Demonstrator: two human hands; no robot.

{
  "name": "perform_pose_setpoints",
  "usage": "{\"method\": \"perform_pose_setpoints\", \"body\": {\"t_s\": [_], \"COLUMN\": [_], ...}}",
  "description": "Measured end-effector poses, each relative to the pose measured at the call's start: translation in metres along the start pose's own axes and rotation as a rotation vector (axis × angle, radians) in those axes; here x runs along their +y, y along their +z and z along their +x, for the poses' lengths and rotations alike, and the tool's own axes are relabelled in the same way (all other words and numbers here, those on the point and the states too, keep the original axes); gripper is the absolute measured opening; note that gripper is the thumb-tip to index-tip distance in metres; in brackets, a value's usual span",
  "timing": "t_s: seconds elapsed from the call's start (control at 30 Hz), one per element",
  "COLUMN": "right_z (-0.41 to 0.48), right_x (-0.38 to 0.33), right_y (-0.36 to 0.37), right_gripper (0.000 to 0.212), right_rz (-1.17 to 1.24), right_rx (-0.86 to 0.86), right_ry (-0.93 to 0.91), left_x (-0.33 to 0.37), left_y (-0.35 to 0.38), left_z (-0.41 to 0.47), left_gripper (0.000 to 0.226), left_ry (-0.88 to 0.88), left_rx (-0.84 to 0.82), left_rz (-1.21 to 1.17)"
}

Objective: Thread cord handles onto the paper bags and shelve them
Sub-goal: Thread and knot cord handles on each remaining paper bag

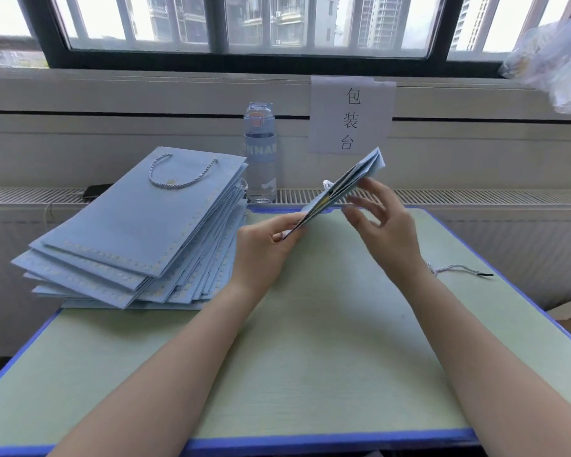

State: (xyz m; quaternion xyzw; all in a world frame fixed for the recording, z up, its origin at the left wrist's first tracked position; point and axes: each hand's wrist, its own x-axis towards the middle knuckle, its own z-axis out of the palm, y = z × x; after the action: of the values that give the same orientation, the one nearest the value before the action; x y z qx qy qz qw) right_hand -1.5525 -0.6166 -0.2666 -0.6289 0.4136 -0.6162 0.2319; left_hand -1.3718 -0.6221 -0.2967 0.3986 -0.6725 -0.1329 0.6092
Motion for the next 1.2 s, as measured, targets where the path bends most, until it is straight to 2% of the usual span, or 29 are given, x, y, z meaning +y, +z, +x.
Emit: {"method": "perform_pose_setpoints", "body": {"t_s": [0.1,0.17,0.33,0.43,0.5,0.57,0.73,0.87,0.97,1.07,1.13,1.2], "right_z": [-0.015,-0.024,-0.022,-0.021,-0.019,-0.015,-0.010,-0.009,-0.007,-0.002,0.001,0.001], "right_x": [-0.003,-0.002,0.000,0.001,0.003,0.006,0.007,0.006,0.002,0.000,0.002,0.008], "right_y": [0.024,0.035,0.032,0.030,0.028,0.024,0.018,0.015,0.008,0.001,-0.002,-0.002], "right_gripper": [0.069,0.073,0.051,0.040,0.034,0.029,0.027,0.023,0.022,0.019,0.017,0.016], "right_rz": [0.048,0.033,-0.089,-0.169,-0.267,-0.330,-0.496,-0.657,-0.729,-0.716,-0.690,-0.615], "right_rx": [-0.152,-0.189,-0.057,0.053,0.140,0.180,0.144,0.140,0.211,0.240,0.179,0.054], "right_ry": [0.032,0.021,-0.032,-0.091,-0.210,-0.320,-0.471,-0.562,-0.668,-0.770,-0.785,-0.698], "left_x": [0.010,0.014,0.017,0.016,0.013,0.010,0.011,0.008,0.008,0.015,0.015,0.010], "left_y": [0.006,0.009,0.011,0.012,0.012,0.012,0.002,-0.002,0.000,0.000,-0.003,-0.005], "left_z": [-0.004,-0.006,-0.009,-0.010,-0.009,-0.006,0.003,0.007,0.004,0.003,0.004,0.005], "left_gripper": [0.026,0.035,0.042,0.042,0.039,0.041,0.070,0.079,0.076,0.069,0.059,0.049], "left_ry": [-0.032,-0.076,-0.138,-0.094,-0.018,0.029,0.028,0.056,0.067,-0.002,-0.046,-0.083], "left_rx": [-0.064,-0.099,-0.148,-0.213,-0.167,-0.047,0.245,0.223,0.105,-0.006,-0.018,-0.019], "left_rz": [-0.096,-0.152,-0.229,-0.163,-0.073,-0.041,-0.114,-0.070,-0.091,-0.185,-0.252,-0.251]}}
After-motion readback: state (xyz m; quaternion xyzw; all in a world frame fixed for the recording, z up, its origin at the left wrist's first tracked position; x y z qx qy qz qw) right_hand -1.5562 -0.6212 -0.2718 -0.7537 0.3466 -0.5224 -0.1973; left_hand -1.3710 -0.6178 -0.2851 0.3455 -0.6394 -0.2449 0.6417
